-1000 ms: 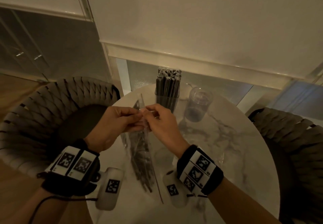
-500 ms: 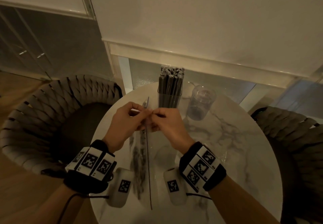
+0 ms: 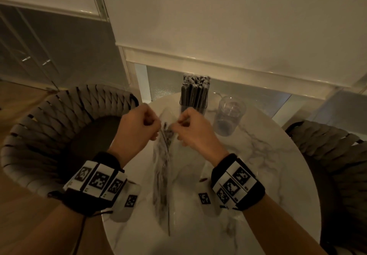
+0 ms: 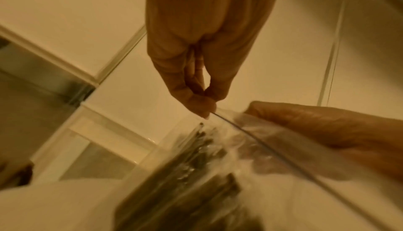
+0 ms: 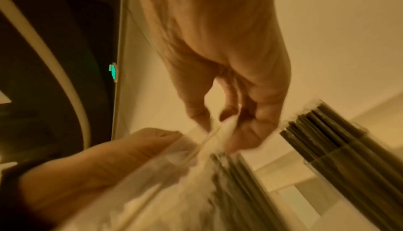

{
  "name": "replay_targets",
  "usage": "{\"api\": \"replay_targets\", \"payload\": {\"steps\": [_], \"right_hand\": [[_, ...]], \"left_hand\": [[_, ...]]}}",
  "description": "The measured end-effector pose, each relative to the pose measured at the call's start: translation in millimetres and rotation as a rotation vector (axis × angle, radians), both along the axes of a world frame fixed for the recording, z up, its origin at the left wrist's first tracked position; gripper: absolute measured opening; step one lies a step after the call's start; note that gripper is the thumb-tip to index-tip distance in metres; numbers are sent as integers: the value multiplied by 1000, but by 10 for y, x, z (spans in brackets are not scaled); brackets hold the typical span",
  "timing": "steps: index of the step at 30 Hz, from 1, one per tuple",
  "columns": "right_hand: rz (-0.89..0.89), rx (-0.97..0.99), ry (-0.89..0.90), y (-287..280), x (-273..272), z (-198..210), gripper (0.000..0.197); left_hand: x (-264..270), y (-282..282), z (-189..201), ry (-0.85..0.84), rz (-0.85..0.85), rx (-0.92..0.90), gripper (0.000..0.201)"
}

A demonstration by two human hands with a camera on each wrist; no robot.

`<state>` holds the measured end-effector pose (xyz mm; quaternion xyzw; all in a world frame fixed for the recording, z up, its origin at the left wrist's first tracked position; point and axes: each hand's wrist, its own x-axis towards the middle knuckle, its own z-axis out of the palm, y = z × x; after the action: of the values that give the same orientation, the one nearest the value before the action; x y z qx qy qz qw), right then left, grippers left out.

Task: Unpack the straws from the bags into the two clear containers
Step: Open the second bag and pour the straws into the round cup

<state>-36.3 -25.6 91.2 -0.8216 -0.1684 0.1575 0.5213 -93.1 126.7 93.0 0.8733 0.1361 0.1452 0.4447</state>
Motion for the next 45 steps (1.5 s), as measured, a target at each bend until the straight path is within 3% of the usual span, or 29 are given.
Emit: {"api": "replay_targets", "payload": {"steps": [3, 5, 9, 12, 15, 17, 19, 21, 25, 27, 29, 32, 35, 39, 42, 45], "right_hand": [[106, -52, 70, 59, 10, -27, 26], [57, -48, 13, 19, 92, -25, 21], [34, -32, -50, 15, 118, -6, 14], [29, -72, -99, -10, 137, -49, 15], [-20, -245, -209, -238, 270, -45, 18], [-42, -349, -218, -424, 362, -41, 21], [-39, -397, -197, -515, 389, -68, 21], [-5, -398, -184, -515, 359, -95, 19], [154, -181, 101, -459, 226, 15, 24], [244, -5, 271, -555, 214, 95, 39], [302, 73, 360, -633, 207, 128, 48], [300, -222, 202, -555, 164, 91, 51], [225, -433, 135, -489, 205, 68, 53], [351, -224, 448, -557, 211, 123, 68], [375, -112, 527, -500, 160, 18, 85], [268, -40, 556, -467, 149, -157, 88]], "left_hand": [[11, -70, -44, -24, -150, 335, 11], [12, -31, -142, 64, -128, 544, 22], [37, -171, -206, 135, 51, 323, 29], [1, -217, -222, 179, 6, 345, 46], [-205, -18, -204, 300, -99, 730, 59], [-278, 119, -180, 402, -106, 989, 51], [-280, 275, -140, 504, -31, 1001, 37], [-211, 393, -159, 499, 68, 815, 34], [-131, 432, -274, 508, 112, -119, 63], [-164, 458, -248, 521, 26, -192, 73], [-176, 513, -203, 501, -31, -18, 69], [-142, 534, -172, 486, 9, 64, 60], [-132, 497, -200, 489, -56, -270, 60], [-59, 425, -186, 380, -15, -849, 55], [43, 309, -176, 301, 85, -1118, 43], [57, 270, -157, 314, 37, -1319, 26]]}}
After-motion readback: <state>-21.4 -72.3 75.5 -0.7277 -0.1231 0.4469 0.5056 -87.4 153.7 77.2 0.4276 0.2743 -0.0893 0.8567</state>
